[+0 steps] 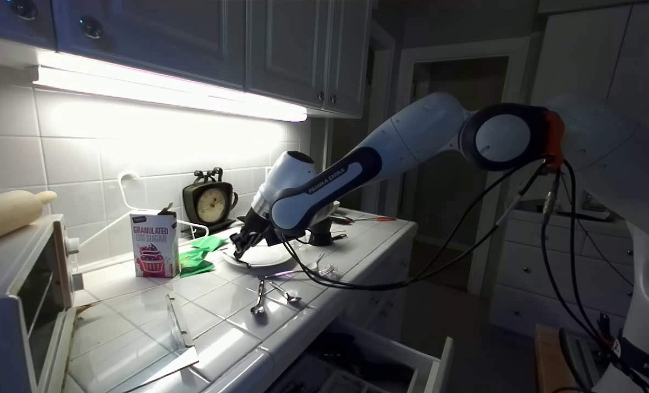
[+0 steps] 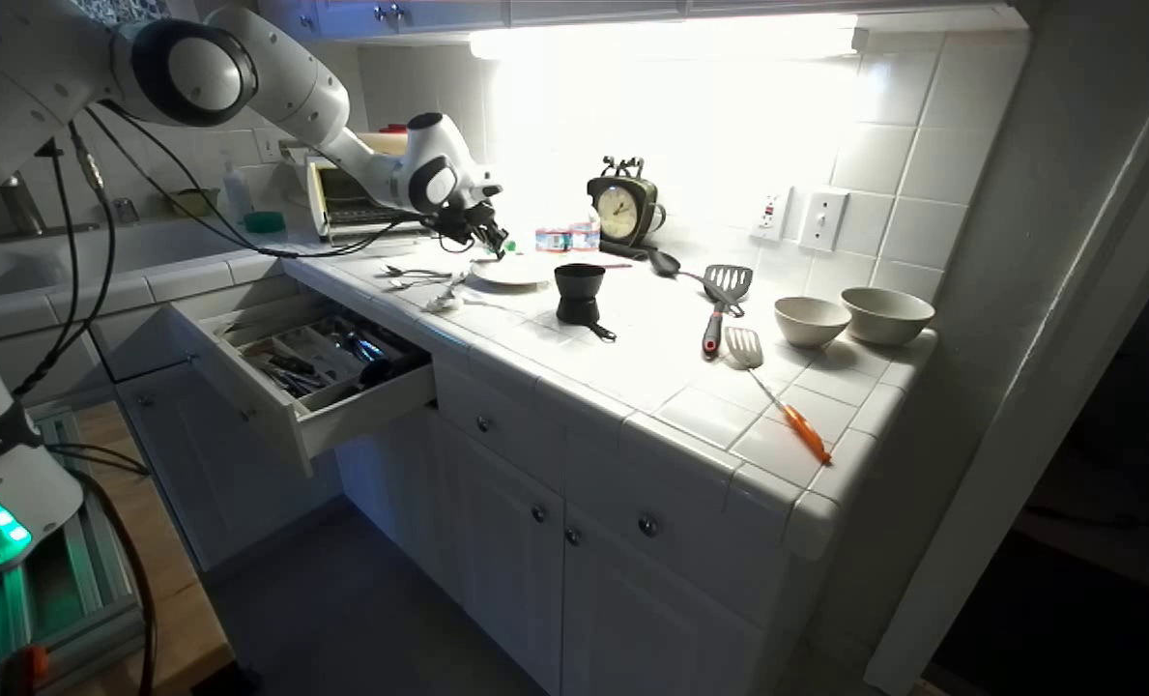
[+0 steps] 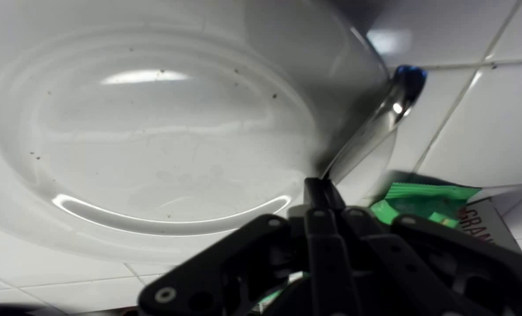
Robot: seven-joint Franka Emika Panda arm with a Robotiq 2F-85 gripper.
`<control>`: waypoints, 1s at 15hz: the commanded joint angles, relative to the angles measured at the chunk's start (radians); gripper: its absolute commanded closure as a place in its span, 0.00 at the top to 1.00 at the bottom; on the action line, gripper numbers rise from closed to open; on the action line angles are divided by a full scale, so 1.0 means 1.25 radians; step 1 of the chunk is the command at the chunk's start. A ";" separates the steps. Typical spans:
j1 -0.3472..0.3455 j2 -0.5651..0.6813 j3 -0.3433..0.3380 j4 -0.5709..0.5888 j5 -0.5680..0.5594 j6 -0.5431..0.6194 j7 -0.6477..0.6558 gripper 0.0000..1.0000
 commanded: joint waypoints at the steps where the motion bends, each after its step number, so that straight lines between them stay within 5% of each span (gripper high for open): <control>1: 0.006 0.021 -0.009 0.038 -0.007 -0.016 0.017 0.32; 6: 0.008 0.026 -0.010 0.044 -0.009 -0.020 0.018 0.66; 7: 0.009 0.027 -0.011 0.045 -0.009 -0.019 0.018 0.66; 9: 0.010 0.030 -0.011 0.048 -0.010 -0.020 0.018 0.34; 15: 0.011 0.039 -0.011 0.064 -0.011 -0.025 0.017 0.00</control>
